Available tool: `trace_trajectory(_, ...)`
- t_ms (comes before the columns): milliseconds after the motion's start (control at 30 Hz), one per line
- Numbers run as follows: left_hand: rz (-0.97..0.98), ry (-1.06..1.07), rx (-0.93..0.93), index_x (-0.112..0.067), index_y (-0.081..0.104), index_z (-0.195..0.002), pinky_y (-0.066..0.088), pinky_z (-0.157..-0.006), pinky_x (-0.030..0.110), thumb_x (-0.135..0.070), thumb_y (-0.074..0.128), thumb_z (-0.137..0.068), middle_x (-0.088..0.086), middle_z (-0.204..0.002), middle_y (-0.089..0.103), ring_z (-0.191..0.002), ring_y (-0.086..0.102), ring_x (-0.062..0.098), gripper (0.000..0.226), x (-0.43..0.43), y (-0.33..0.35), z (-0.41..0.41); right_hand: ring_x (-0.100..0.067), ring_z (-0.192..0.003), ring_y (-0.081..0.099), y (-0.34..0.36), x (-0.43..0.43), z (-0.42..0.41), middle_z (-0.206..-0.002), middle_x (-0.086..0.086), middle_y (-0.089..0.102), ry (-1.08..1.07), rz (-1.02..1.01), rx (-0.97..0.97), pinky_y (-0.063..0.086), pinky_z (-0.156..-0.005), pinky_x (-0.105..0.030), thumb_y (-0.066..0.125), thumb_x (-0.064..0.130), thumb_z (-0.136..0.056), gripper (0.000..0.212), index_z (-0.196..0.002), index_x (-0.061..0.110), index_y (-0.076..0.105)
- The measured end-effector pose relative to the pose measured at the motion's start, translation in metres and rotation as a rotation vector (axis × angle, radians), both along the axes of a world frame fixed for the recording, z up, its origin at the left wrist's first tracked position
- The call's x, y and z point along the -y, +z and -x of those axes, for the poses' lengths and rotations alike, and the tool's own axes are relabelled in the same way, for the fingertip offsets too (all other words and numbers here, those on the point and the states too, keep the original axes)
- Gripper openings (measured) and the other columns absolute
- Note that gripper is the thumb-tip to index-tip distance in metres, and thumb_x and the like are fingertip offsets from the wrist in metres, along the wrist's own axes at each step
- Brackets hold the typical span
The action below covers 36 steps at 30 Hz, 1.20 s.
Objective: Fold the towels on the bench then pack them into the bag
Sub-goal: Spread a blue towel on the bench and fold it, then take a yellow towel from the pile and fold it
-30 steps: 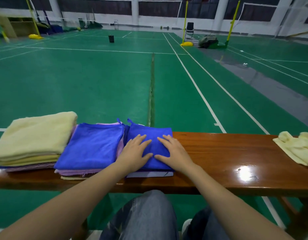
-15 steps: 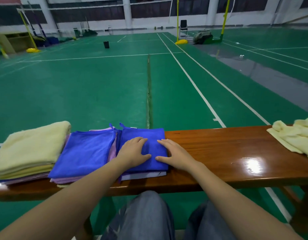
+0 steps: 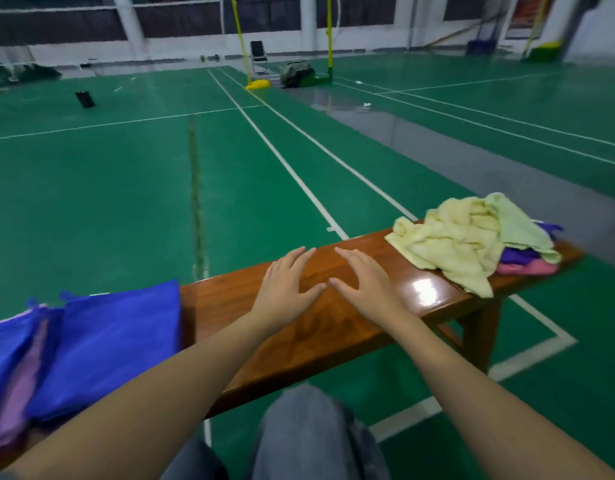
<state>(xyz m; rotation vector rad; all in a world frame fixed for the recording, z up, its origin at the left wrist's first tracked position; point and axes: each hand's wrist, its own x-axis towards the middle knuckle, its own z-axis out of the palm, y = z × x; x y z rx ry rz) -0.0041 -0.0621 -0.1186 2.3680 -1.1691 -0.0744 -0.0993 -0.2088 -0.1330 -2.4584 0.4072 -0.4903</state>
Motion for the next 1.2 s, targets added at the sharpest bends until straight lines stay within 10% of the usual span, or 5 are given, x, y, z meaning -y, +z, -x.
trace_trajectory(533,-0.031,-0.213,-0.096,-0.032,0.025,-0.146,0.016,-0.118,0.042,-0.051,0.049,-0.091,-0.006,-0.154,0.023,-0.142,0.020,0.015,0.063,0.192,-0.042,0.048,-0.026,-0.144,0.013,-0.049,0.156,0.058,-0.156,-0.007,0.017,-0.611,0.086,-0.205,0.016,-0.116,-0.042,0.055,0.052,-0.088,0.072,-0.148,0.029,0.021)
trace_trajectory(767,-0.006,-0.200,-0.147,-0.031,0.024,-0.146,0.018,-0.117,0.042,-0.048,0.050,-0.092,-0.006,-0.153,0.025,-0.140,0.023,0.014,0.063,0.207,-0.061,0.048,-0.020,-0.119,0.043,-0.059,0.166,0.055,-0.128,-0.003,0.050,-0.722,0.054,-0.069,0.035,-0.103,-0.034,0.057,0.034,-0.092,0.050,-0.137,0.017,0.044)
trace_trajectory(1033,0.101,-0.137,-0.168,-0.027,0.024,-0.147,0.024,-0.115,0.045,-0.046,0.051,-0.092,-0.005,-0.152,0.028,-0.139,0.026,0.014,0.064,0.185,-0.059,0.028,-0.017,-0.122,0.039,-0.057,0.142,0.040,-0.135,0.002,0.047,-0.421,0.021,-0.088,0.034,-0.106,-0.037,0.055,0.029,-0.093,0.020,-0.104,0.019,0.069)
trace_trajectory(1200,0.141,-0.095,-0.201,-0.025,0.027,-0.147,0.024,-0.115,0.044,-0.041,0.046,-0.095,-0.004,-0.151,0.031,-0.138,0.028,0.015,0.057,0.157,-0.049,0.018,-0.016,-0.088,0.045,-0.047,0.101,0.037,-0.079,0.008,0.049,-0.221,-0.148,-0.120,0.041,-0.074,-0.035,0.054,0.026,-0.090,0.020,-0.071,0.025,0.046)
